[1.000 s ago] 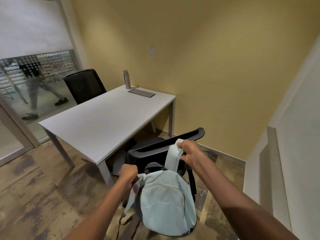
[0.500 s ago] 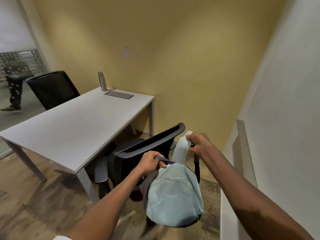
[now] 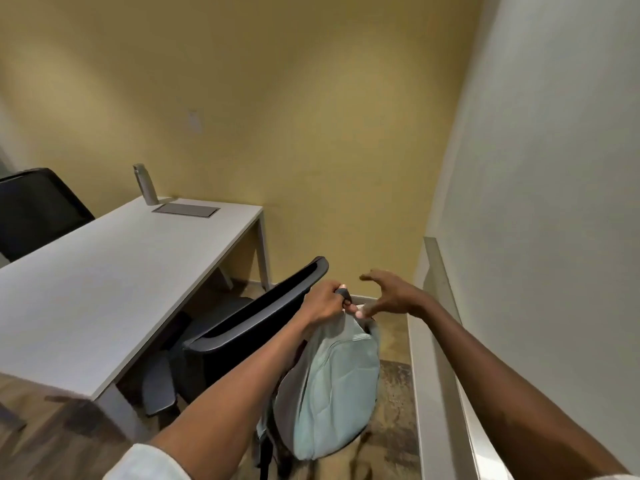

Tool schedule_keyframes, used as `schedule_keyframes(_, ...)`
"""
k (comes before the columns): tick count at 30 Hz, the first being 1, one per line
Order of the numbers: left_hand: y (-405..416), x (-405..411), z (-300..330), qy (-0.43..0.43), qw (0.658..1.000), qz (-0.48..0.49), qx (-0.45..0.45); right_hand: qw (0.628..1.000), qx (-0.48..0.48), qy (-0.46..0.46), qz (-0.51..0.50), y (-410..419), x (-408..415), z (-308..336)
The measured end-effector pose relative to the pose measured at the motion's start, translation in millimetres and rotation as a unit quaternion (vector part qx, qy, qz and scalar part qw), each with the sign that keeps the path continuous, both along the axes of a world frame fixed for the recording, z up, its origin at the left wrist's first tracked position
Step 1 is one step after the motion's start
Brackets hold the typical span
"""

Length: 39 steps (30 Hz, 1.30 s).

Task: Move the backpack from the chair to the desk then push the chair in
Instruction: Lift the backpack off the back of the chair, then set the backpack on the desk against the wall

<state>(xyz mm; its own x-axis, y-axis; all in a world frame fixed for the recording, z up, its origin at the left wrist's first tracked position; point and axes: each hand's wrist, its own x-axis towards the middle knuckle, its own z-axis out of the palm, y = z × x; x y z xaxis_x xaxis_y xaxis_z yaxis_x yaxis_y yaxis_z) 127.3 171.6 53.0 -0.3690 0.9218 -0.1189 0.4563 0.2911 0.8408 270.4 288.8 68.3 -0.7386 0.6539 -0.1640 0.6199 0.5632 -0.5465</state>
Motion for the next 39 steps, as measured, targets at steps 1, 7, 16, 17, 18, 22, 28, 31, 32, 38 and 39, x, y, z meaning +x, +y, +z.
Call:
schedule_keyframes(1,6,-1,4,-0.001,1.000,-0.009,0.002,0.998,0.014,-0.041,0.053,2,2,-6)
schedule_keyframes(7,47,-5,22,-0.004,0.999,-0.025,0.040,0.995,0.006,0.038,0.091,25,2,-24)
schedule_keyframes(16,121,-18,46,-0.092,0.992,-0.001,0.085,0.996,-0.009,0.060,0.064,111,-13,12)
schedule_keyframes(17,129,-21,51,-0.100,0.991,-0.004,0.089,0.996,-0.006,0.050,0.072,121,-15,20)
schedule_keyframes(18,137,-25,56,-0.107,0.990,-0.010,0.092,0.996,-0.003,0.043,0.081,131,-17,27)
schedule_keyframes(22,171,-46,74,-0.150,0.984,-0.048,0.078,0.997,0.014,0.029,0.071,171,-22,55)
schedule_keyframes(28,231,-97,81,-0.010,0.987,-0.149,0.055,0.998,0.034,0.043,0.014,238,-28,80)
schedule_keyframes(31,264,-125,77,0.077,0.976,-0.206,-0.001,0.997,0.044,0.061,-0.016,267,-40,94)
schedule_keyframes(32,276,-132,75,0.111,0.969,-0.218,-0.015,0.996,0.048,0.071,-0.022,276,-45,99)
schedule_keyframes(38,347,-164,75,0.159,0.979,-0.109,0.068,0.988,0.078,0.126,-0.042,326,-78,123)
schedule_keyframes(39,359,-169,76,0.158,0.980,-0.094,0.079,0.986,0.079,0.139,-0.050,335,-83,125)
